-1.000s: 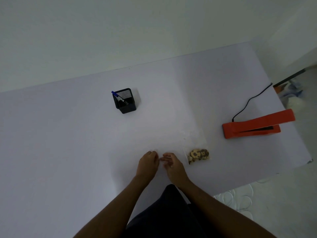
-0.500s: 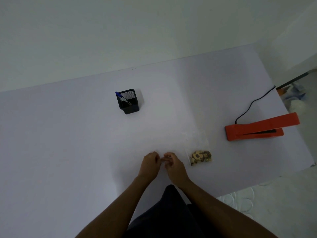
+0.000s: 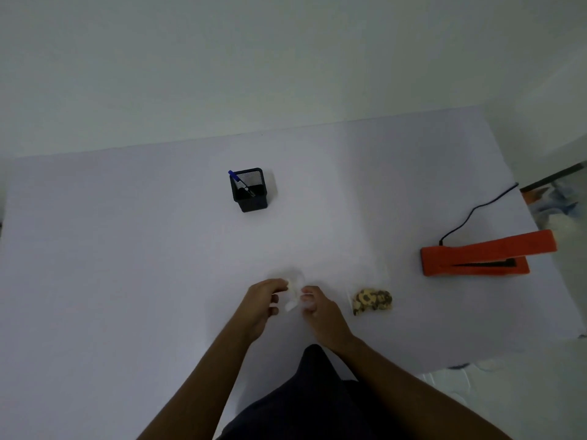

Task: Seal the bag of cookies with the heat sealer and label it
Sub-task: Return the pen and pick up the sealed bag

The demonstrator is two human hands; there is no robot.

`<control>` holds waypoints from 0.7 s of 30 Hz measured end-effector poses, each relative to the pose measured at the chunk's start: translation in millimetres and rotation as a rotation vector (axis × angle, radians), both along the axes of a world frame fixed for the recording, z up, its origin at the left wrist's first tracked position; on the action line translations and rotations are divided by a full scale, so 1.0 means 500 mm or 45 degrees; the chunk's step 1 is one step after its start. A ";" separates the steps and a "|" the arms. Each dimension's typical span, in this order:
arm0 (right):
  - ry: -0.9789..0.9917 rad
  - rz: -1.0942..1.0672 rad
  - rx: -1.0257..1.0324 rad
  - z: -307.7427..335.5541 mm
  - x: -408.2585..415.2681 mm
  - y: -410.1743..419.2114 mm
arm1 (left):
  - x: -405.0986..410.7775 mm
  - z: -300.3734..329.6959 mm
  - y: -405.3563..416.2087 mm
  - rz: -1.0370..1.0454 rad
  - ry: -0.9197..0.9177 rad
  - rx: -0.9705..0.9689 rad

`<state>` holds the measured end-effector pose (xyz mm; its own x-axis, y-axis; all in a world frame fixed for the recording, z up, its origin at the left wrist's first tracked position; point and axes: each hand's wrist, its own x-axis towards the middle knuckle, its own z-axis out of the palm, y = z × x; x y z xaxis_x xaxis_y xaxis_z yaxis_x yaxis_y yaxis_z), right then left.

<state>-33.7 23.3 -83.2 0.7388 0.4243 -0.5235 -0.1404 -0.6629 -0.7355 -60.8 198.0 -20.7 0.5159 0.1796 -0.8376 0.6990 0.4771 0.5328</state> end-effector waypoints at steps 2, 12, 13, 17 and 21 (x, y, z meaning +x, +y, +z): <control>-0.035 -0.131 0.090 0.023 0.001 -0.001 | -0.009 0.005 -0.002 0.005 -0.012 0.005; -0.302 -0.188 0.358 0.111 0.044 -0.051 | 0.016 0.027 -0.090 0.064 -0.018 -0.323; -0.326 -0.211 0.359 0.112 0.052 -0.063 | 0.023 0.024 -0.104 0.062 -0.005 -0.320; -0.281 -0.301 0.284 0.103 0.091 -0.129 | 0.060 0.006 -0.159 -0.002 0.083 -0.148; -0.101 -0.425 0.118 0.065 0.151 -0.205 | 0.097 -0.025 -0.210 -0.373 0.014 0.324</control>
<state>42.0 -79.5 -50.7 0.8815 0.1959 -0.4296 -0.2780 -0.5202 -0.8076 -12.4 92.8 -33.3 0.5674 0.2290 -0.7910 0.7924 0.1095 0.6001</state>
